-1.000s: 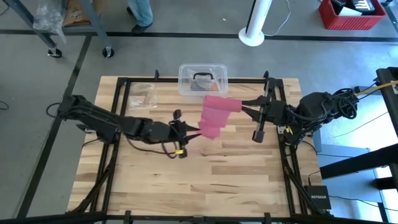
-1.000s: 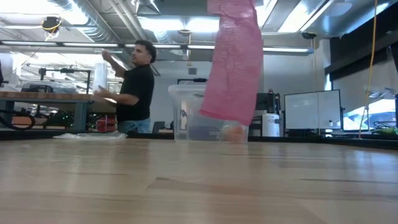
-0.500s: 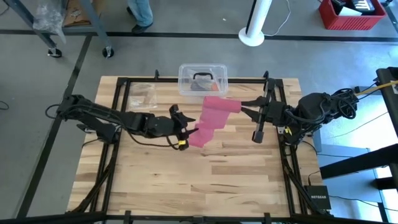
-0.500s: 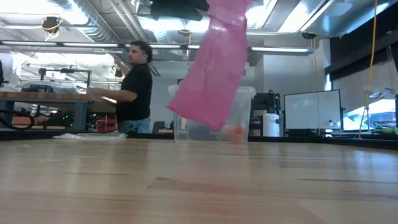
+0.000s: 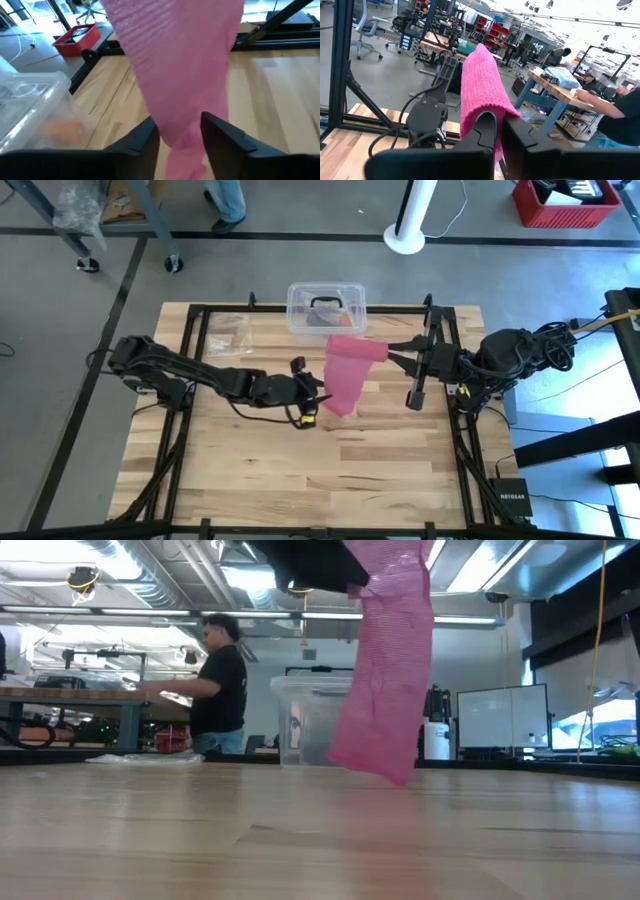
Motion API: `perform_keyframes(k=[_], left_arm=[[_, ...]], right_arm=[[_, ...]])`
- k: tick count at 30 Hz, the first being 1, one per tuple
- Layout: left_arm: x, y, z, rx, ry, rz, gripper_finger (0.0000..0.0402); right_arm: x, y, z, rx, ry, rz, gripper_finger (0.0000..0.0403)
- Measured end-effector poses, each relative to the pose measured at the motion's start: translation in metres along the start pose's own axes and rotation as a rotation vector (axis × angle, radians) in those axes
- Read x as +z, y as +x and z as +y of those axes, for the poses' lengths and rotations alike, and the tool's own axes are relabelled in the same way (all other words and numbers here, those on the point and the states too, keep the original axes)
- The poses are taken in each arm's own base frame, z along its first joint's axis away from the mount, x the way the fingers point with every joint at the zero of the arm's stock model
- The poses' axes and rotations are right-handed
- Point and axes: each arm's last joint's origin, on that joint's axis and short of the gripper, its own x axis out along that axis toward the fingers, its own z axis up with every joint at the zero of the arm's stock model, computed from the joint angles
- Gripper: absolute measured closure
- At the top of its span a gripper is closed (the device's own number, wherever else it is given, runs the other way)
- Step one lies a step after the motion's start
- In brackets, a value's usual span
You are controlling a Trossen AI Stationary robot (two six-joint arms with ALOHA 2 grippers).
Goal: Roll bandage
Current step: Roll the pink bandage
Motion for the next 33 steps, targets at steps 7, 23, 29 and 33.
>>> perform_keyframes(k=[7, 23, 29, 33], left_arm=[[-0.006, 0.007, -0.003, -0.018, 0.012, 0.025, 0.0376], [-0.012, -0.013, -0.001, -0.096, 0.007, 0.17, 0.0244], [-0.011, -0.023, 0.002, -0.095, -0.016, 0.197, 0.0225], [-0.009, -0.023, 0.002, -0.105, -0.032, 0.174, 0.0224]], right_arm=[[0.0, 0.0, 0.0, 0.0, -0.006, -0.001, 0.0386], [0.0, 0.0, 0.0, 0.0, -0.014, 0.0, 0.0386], [0.0, -0.001, -0.001, -0.001, -0.016, -0.002, 0.0386], [0.0, -0.001, -0.001, 0.0, -0.017, -0.001, 0.0386]])
